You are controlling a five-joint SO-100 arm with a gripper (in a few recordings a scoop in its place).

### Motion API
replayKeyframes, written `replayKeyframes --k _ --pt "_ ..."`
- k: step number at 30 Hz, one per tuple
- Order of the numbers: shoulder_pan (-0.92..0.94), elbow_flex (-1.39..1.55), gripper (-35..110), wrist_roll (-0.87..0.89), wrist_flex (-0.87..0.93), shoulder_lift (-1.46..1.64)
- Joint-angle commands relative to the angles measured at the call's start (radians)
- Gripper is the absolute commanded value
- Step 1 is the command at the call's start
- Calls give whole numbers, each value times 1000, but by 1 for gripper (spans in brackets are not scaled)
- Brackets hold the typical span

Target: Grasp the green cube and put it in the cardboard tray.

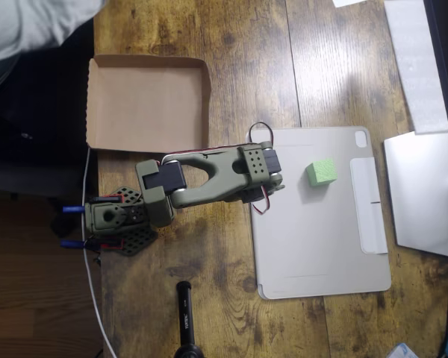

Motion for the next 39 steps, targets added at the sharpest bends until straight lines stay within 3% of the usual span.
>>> replayKeyframes --k 1,6,16,20,25,27,31,39 --pt "-178 -189 0 60 183 -60" --pt "-163 -199 0 -41 186 -63" --pt "-146 -207 3 29 181 -89" --pt "-160 -225 6 -20 166 5" --pt "-133 -104 0 81 66 230" --pt "-158 -101 0 43 84 256" --pt "-189 -216 0 15 186 83" --pt "-78 -566 0 -64 189 -206"
